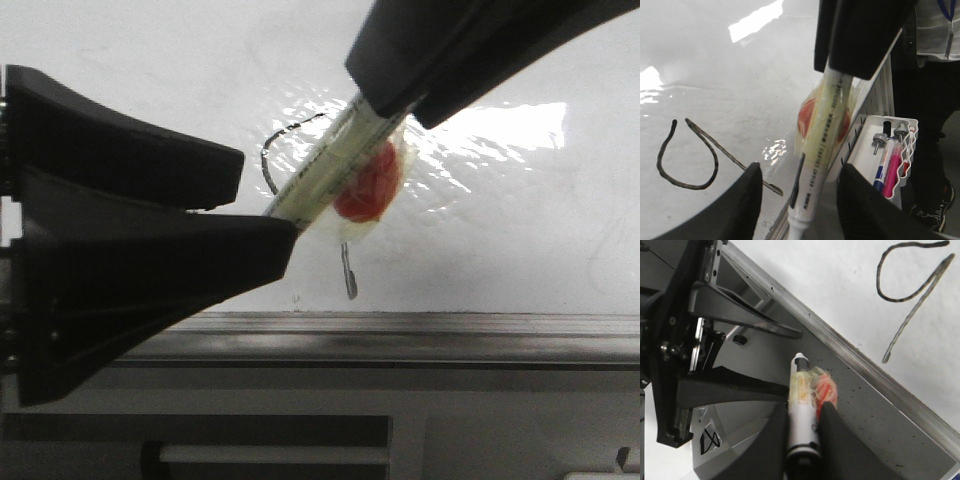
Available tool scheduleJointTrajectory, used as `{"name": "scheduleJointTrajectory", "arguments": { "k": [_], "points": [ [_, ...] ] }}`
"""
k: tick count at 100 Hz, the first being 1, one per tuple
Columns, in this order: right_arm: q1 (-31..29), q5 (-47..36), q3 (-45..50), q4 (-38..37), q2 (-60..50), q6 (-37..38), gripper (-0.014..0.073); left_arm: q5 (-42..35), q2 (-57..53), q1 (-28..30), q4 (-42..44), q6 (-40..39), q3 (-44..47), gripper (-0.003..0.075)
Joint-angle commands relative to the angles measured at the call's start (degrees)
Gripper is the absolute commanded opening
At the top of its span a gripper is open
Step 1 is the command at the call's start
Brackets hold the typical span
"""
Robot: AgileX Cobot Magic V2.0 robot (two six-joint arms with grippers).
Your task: Write number 9 on whiteboard
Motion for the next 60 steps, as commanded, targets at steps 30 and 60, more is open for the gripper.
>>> {"name": "scheduleJointTrajectory", "arguments": {
  "k": [30, 60],
  "points": [
    [0.15, -4.02, -1.35, 3.77, -0.59, -0.25, -0.0061, -5.68, 1.67, -0.37, -0.46, -0.66, -1.65, 0.0239],
    [0.15, -4.02, -1.35, 4.06, -0.59, -0.25, -0.0061, -5.68, 1.67, -0.37, -0.46, -0.66, -1.65, -0.002]
  ]
}}
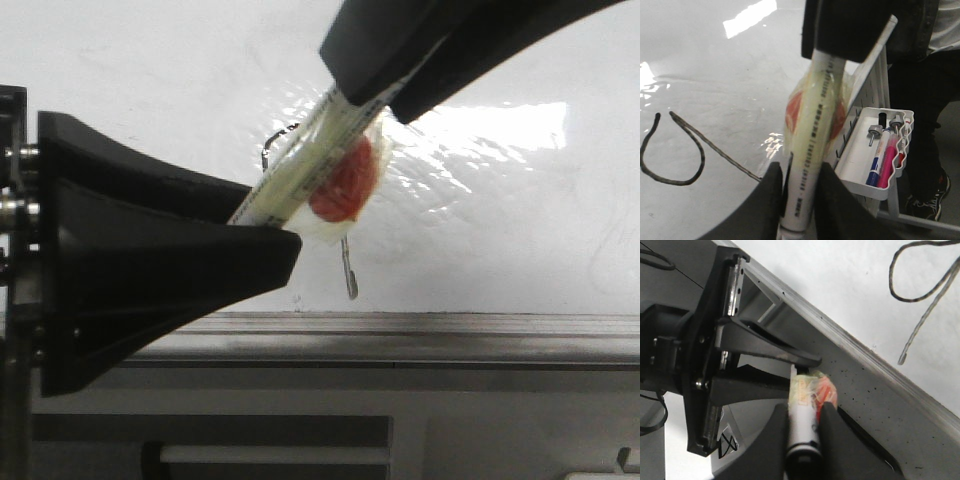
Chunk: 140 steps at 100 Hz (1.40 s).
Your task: Write number 9 on whiteboard
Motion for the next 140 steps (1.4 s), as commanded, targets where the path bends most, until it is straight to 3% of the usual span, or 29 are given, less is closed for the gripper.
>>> {"name": "scheduleJointTrajectory", "arguments": {
  "k": [1, 9, 16, 33, 40, 54, 79, 140],
  "points": [
    [0.15, -2.96, -1.35, 1.01, -0.79, -0.4, -0.0061, -4.93, -0.79, -0.24, -1.47, -1.03, -1.61, -0.002],
    [0.15, -2.96, -1.35, 1.01, -0.79, -0.4, -0.0053, -4.93, -0.79, -0.24, -2.03, -1.03, -1.61, -0.002],
    [0.15, -2.96, -1.35, 1.01, -0.79, -0.4, 0.001, -4.93, -0.79, -0.24, -3.02, -1.03, -1.61, -0.002],
    [0.15, -3.21, -1.35, 0.74, -0.79, -0.4, 0.0385, -5.18, -0.79, -0.24, -13.29, -3.19, -1.61, -0.002],
    [0.15, -3.28, -1.35, 0.21, -0.79, -0.4, 0.0461, -5.31, -0.98, -0.24, -19.95, -6.26, -1.61, -0.002],
    [0.15, -3.36, -1.25, 0.22, -0.79, -0.4, 0.0459, -4.95, -0.98, -0.24, -28.56, -16.6, -1.61, -0.0021],
    [0.15, -3.36, -1.25, 0.22, -0.79, -0.4, 0.0459, 0.52, 0.75, -0.24, -41.07, -17.55, -3.39, -0.0021],
    [0.15, -2.3, -1.25, 0.22, -0.79, -0.4, 0.0459, 4.33, 2.53, -0.76, -43.17, -17.55, -5.81, -0.002]
  ]
}}
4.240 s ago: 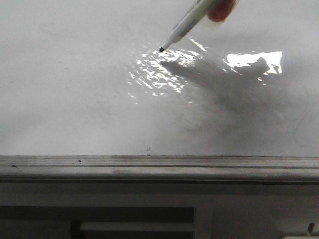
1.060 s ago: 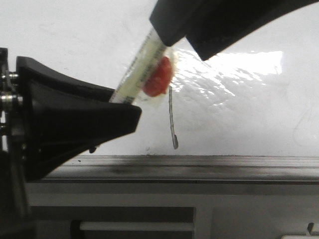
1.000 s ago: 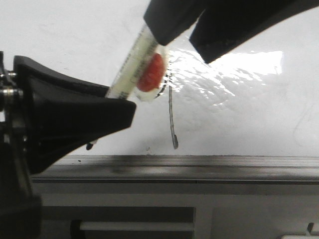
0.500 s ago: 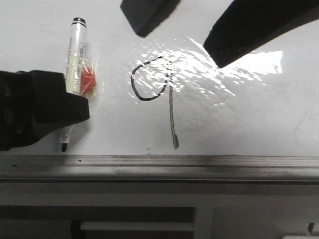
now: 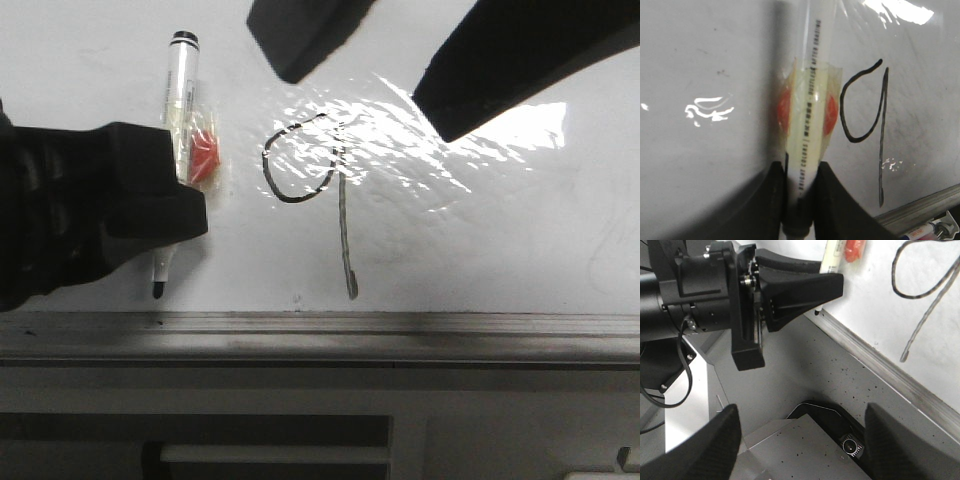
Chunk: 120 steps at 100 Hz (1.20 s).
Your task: Write number 9 on whiteboard
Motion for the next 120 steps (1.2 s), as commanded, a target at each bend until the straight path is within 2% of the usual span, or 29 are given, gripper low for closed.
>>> {"name": "scheduleJointTrajectory", "arguments": {
  "k": [1, 19, 26, 33, 46, 53, 80, 92, 97, 102, 117, 120],
  "points": [
    [0.15, -2.46, -1.34, 0.09, -0.79, -0.4, 0.0459, -0.77, -0.56, -0.28, -2.38, -0.64, -1.19, -0.002],
    [0.15, -2.23, -1.34, 0.09, -0.79, -0.4, 0.0459, 1.36, -0.56, -0.28, -3.89, -0.64, -1.19, -0.0018],
    [0.15, -2.23, -1.34, 0.09, -0.79, -0.4, 0.0459, 1.36, -0.56, -0.28, -2.99, -0.64, -1.19, 0.0013],
    [0.15, -2.23, -1.34, 0.09, -0.79, -0.4, 0.0459, 1.36, -0.56, -0.28, -2.38, -0.64, -1.19, 0.0097],
    [0.15, -1.5, -1.34, 0.09, -0.79, -0.4, 0.0459, 1.17, -0.81, -0.28, -2.38, -0.64, -1.19, 0.0318],
    [0.15, -1.61, -1.34, 0.09, -0.79, -0.4, 0.0459, 0.92, -0.81, -0.28, -2.38, -0.64, -1.19, 0.0367],
    [0.15, -3.55, -1.34, -1.14, -0.79, -0.4, 0.0459, 1.38, -3.39, -0.28, -2.12, -0.53, -0.28, 0.0376],
    [0.15, -4.91, -1.34, -3.62, -0.92, -0.4, 0.0456, -1.39, -6.79, -0.28, -2.12, 0.0, 1.91, 0.0376],
    [0.15, -6.21, -1.23, -5.25, -1.38, -0.4, 0.0419, -1.92, -8.72, -0.28, -2.12, 0.0, 2.78, 0.0376],
    [0.15, -7.64, -0.93, -7.16, -2.09, -0.4, 0.0334, -2.17, -10.89, -0.28, -2.0, 0.27, 3.5, 0.0376],
    [0.15, -14.81, 1.71, -10.69, -6.17, -0.4, -0.0073, -2.08, -18.82, -0.28, -0.03, 5.87, 5.38, 0.0371],
    [0.15, -16.66, 2.64, -11.06, -7.14, -0.4, -0.0063, -1.98, -21.01, -0.28, 1.15, 6.14, 5.71, 0.0357]
  ]
}}
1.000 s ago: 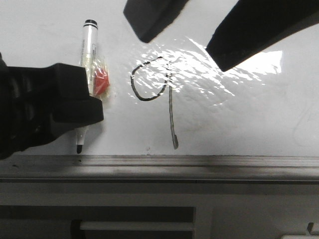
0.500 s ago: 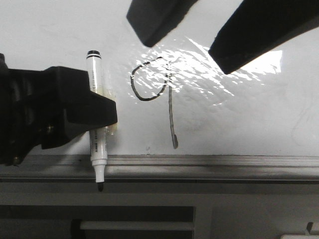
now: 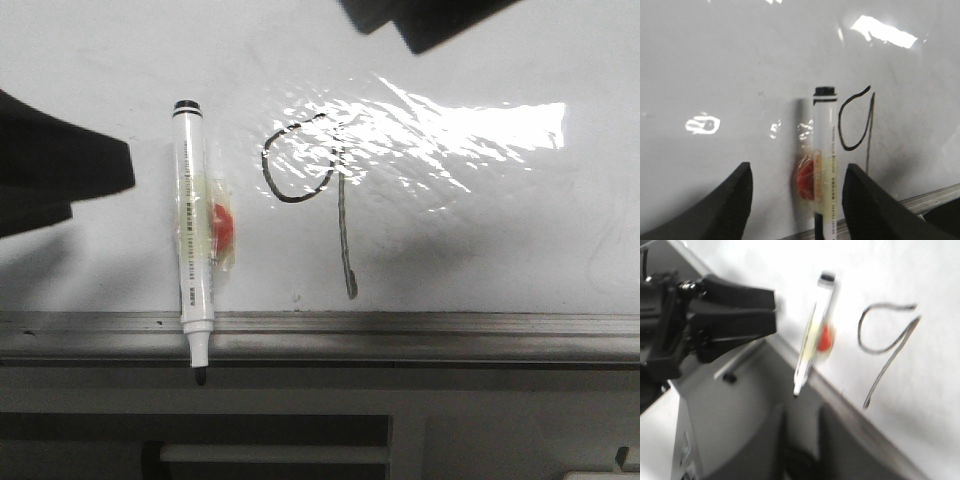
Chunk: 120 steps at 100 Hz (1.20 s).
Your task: Write number 9 on whiteboard
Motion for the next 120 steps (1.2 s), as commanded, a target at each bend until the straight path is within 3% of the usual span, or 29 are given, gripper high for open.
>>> {"name": "scheduleJointTrajectory", "arguments": {
  "k": [1, 9, 23, 50, 73, 120],
  "points": [
    [0.15, -9.08, 0.55, -2.47, -3.84, -0.4, -0.0061, -3.91, -5.61, 0.05, 3.55, 2.56, -0.36, 0.0353],
    [0.15, -13.45, 3.58, -3.69, -6.78, -0.4, -0.0061, -2.2, -10.47, 0.05, 6.15, 2.82, 0.02, 0.026],
    [0.15, -21.77, 12.25, -9.09, -13.98, -0.4, -0.0061, 3.87, -18.67, 0.05, 6.84, 10.89, 0.02, -0.0021],
    [0.03, -39.59, 33.57, -12.95, -31.36, -1.55, -0.0061, 15.28, -28.9, 0.05, 6.97, 20.97, 0.11, -0.002],
    [0.03, -39.21, 45.14, -13.51, -44.57, -1.55, -0.0061, 27.63, -33.45, 0.05, 6.97, 24.9, 0.37, -0.002],
    [0.03, -38.83, 48.66, -13.51, -50.24, -1.55, -0.0061, 28.63, -35.73, 0.05, 6.47, 24.66, 1.65, -0.002]
  ]
}}
